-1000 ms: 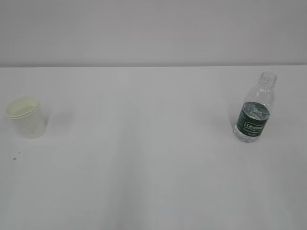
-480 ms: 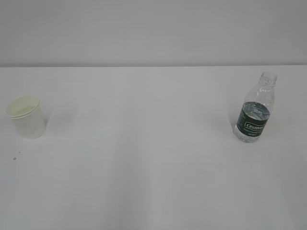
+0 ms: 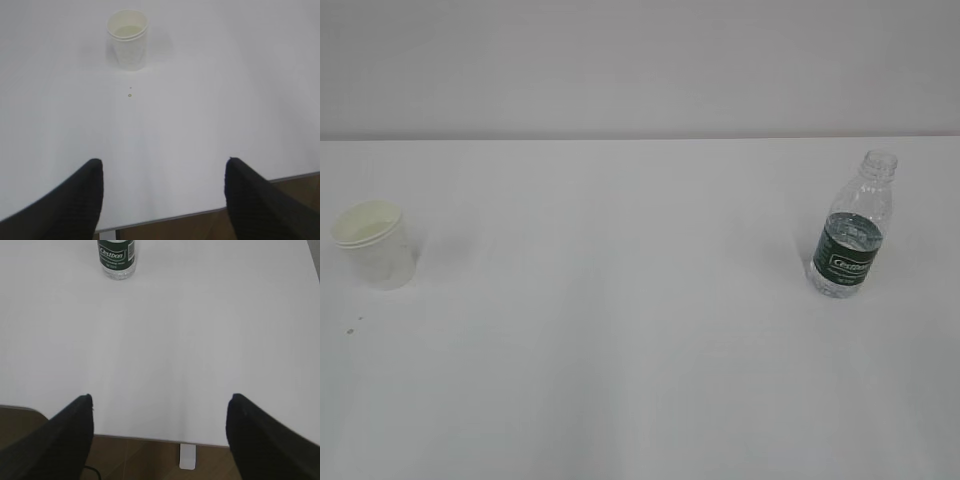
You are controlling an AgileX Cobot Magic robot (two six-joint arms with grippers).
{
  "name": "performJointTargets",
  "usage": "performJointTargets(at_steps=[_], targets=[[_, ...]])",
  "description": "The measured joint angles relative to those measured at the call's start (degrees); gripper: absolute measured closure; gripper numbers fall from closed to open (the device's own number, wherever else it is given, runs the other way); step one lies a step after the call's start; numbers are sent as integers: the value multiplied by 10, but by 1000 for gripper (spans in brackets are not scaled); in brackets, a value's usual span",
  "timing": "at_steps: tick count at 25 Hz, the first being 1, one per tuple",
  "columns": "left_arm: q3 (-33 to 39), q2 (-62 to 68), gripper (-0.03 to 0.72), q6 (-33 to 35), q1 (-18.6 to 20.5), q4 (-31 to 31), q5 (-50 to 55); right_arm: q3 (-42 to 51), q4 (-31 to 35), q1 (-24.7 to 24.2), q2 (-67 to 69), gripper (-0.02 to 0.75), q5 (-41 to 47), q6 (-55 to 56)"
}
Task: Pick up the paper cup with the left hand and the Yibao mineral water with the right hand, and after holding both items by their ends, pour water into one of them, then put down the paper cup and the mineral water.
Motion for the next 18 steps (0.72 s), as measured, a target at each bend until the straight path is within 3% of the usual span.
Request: performJointTargets(at_steps=[18], targets=[[0,0,146,0,0,2,0,0,-18,0,0,144,0,30]])
